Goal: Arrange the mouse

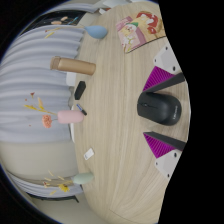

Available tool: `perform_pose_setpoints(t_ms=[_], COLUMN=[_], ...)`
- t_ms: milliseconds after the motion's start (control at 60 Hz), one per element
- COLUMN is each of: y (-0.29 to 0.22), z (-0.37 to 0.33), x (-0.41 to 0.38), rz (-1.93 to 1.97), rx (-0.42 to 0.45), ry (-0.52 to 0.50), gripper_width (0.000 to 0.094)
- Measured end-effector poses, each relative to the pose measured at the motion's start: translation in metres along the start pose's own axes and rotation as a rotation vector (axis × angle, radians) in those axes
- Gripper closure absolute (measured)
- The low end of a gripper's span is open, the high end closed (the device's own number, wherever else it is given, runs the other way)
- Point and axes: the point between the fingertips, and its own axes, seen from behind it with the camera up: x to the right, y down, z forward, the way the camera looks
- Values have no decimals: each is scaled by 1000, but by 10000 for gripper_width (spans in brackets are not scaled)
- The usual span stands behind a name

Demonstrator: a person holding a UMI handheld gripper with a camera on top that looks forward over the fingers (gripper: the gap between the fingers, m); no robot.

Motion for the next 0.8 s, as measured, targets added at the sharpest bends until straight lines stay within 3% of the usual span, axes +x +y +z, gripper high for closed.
perform_pose_setpoints(t_ms=[133, 267, 450, 600, 800], y=[-2, -2, -9, -67, -135], z=[3, 2, -17, -52, -77], x=[-1, 0, 14, 57, 188], rz=[-9, 20, 58, 128, 124], rx=[5, -8, -33, 40, 124], ry=[9, 29, 75, 90, 200], gripper_width=[426, 505, 571, 570, 571])
